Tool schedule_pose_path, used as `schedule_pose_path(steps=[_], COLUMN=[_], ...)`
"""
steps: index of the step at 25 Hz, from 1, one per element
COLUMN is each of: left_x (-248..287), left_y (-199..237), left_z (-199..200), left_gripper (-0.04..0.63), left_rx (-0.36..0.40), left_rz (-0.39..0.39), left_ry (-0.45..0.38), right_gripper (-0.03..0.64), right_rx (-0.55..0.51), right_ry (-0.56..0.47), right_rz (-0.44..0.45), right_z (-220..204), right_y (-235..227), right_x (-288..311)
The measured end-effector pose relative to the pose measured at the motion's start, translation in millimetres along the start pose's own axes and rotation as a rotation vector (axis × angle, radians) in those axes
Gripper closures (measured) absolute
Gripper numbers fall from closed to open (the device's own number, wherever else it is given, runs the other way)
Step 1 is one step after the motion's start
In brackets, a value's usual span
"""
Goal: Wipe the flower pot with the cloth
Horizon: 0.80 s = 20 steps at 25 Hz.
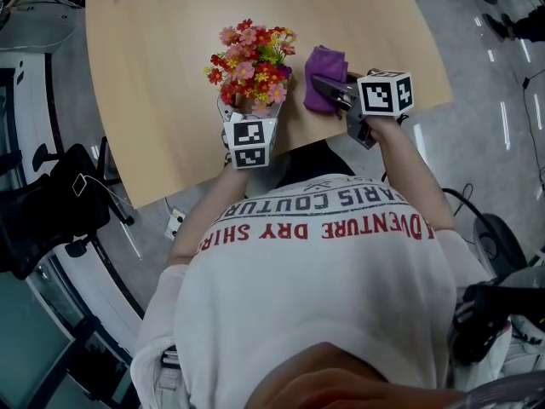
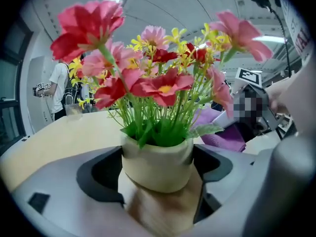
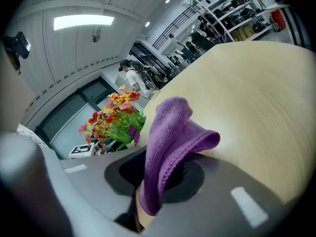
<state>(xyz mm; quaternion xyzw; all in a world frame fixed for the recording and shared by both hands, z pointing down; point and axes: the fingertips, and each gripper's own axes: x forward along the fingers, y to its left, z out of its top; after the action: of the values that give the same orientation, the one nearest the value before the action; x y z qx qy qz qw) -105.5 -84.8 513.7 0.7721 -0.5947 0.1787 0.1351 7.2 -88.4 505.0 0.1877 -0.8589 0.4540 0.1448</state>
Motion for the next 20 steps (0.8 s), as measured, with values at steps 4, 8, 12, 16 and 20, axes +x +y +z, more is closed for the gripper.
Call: schedule_pose_path(steps=[4,8,12,16,20], left_x=[-6.1,-13.9,-25.7,-37.3,-38.3], left_y=[-0.8,-6.3,-12.9,-21.4,-2.6], left_z=[-1.6,-5.3,-8.7,-14.5,-8.4], left_gripper=[0.137,0.137,0.137,0.137,0.137], left_rx=[0.059,0.133,0.199,0.232,0.218], left_rz=[-0.133,-0.283,-0.408,-0.455,-0.462], left_ry=[-0.007,-0.008,0.009,0.028,0.019], right_gripper=[0.572,0.572,0.571,0.572,0.572], right_rx=[-0.016,-0.028,-0.038,-0.042,-0.048], right_ry=[0.019,0.027,0.031,0.060,0.121], right_rz=[0.036,0.080,0.120,0.162,0.178], right_z=[3.4,10.2,16.8,14.4,23.7], right_y=[12.9,22.7,32.7,43.3,53.0], right_x=[2.3,4.9,8.2,11.6,38.1])
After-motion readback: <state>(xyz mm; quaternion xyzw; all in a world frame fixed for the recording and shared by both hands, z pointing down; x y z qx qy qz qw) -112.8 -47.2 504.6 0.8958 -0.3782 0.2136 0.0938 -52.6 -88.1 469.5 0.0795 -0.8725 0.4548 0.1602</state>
